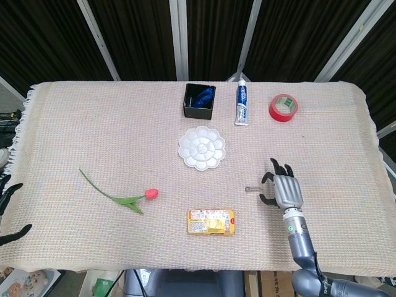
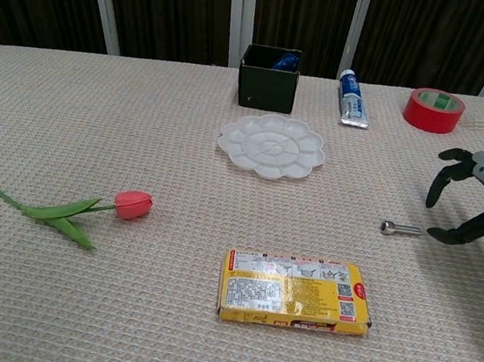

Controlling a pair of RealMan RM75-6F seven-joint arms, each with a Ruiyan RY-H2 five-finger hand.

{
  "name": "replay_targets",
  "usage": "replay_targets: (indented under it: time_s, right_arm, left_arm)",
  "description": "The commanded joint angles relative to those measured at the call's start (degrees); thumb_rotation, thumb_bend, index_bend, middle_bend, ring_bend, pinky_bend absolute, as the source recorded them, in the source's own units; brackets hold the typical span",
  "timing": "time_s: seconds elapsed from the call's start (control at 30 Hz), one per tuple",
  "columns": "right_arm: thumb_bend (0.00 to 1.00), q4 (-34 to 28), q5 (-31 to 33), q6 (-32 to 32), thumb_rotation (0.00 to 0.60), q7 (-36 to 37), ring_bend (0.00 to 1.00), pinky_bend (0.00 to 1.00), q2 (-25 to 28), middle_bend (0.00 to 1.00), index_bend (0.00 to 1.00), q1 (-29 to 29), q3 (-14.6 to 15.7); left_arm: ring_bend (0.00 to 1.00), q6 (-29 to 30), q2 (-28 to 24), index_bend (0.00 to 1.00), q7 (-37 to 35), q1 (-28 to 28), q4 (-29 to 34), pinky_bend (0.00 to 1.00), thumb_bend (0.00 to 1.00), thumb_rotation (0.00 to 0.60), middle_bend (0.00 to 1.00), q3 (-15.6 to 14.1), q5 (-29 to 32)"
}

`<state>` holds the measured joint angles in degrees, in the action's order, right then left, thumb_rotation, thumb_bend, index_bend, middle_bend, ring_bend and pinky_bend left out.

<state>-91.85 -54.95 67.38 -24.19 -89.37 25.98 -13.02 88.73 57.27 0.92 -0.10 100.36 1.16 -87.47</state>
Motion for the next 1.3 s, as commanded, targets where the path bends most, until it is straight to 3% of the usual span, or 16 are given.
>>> replay_targets:
  time_s: [0.03, 1.3]
  right_arm:
    - [0.27, 0.3, 0.0, 0.2, 0.6, 0.0, 0.16, 0.07, -0.5, 0.07, 0.49, 0.2, 0.0]
    - [0.28, 5.8, 6.6, -1.6, 0.6, -4.2, 0.16, 0.08, -4.3, 0.08, 0.54, 3.9, -0.5]
  left_arm:
    - [0.0, 0.0, 0.0, 0.16, 0.0, -0.1, 0.0, 0.0, 0.25, 0.6, 0.0, 0.0, -0.1]
    - [0.0, -0.6, 0.6, 0.16, 1.0, -0.7, -0.2, 0.0, 0.25, 0.6, 0.0, 0.1, 0.4]
